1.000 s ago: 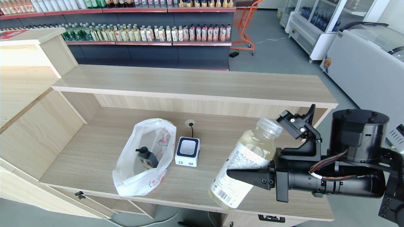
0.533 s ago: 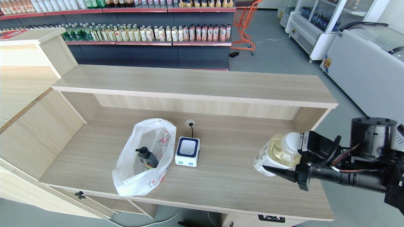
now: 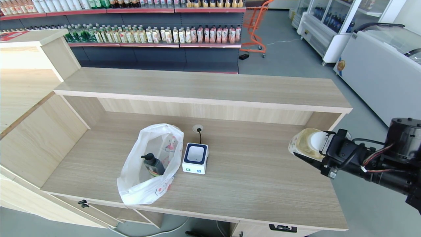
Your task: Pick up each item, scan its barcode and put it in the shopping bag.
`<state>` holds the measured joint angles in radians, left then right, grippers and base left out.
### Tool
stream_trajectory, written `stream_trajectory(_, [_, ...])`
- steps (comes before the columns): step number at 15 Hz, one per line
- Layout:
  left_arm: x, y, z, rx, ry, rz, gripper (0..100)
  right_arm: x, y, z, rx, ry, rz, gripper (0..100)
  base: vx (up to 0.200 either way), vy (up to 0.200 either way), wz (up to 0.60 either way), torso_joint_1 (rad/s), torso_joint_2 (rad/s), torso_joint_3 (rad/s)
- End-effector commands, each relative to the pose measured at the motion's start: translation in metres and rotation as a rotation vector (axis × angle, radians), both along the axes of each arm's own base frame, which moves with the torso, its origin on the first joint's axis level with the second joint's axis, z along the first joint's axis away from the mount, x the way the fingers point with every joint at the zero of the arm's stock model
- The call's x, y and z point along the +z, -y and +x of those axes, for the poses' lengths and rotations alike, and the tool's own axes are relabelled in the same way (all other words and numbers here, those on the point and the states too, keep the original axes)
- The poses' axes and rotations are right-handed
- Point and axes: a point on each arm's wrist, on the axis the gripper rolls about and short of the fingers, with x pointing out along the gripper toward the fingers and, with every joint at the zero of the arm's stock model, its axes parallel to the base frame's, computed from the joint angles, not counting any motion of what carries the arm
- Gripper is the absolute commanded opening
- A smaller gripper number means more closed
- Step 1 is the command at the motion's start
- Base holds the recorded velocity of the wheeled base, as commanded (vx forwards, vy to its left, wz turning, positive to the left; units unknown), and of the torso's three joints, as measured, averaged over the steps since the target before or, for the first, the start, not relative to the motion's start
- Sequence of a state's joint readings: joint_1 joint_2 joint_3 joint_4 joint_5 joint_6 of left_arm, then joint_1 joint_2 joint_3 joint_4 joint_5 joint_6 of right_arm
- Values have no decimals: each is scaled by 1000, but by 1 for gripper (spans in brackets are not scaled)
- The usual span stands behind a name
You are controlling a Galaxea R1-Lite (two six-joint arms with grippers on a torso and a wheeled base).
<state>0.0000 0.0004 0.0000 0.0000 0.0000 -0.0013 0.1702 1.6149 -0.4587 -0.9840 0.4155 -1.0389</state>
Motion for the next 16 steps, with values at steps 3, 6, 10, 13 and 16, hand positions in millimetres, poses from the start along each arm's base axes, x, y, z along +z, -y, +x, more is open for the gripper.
stream_trajectory(3, [0, 0, 0, 0, -1, 0, 100, 1, 1, -2, -1, 0, 6, 0, 0, 0, 0, 0, 0, 0])
stream_trajectory(6, [0, 0, 0, 0, -1, 0, 100, -4, 2, -10, -6, -39, 29, 0, 0, 0, 0, 0, 0, 0])
stream_trajectory(10, [0, 0, 0, 0, -1, 0, 100, -5, 1, -11, -1, -62, 58, 0, 0, 150, 0, -1, 1, 1])
stream_trajectory(13, [0, 0, 0, 0, -1, -2, 100, -5, 0, -9, 2, -97, 107, 0, 0, 200, 0, 12, 6, 4])
stream_trajectory(16, [0, 0, 0, 0, -1, 0, 100, -9, 0, -8, 12, -129, 129, 0, 0, 200, 0, 1, -2, 5])
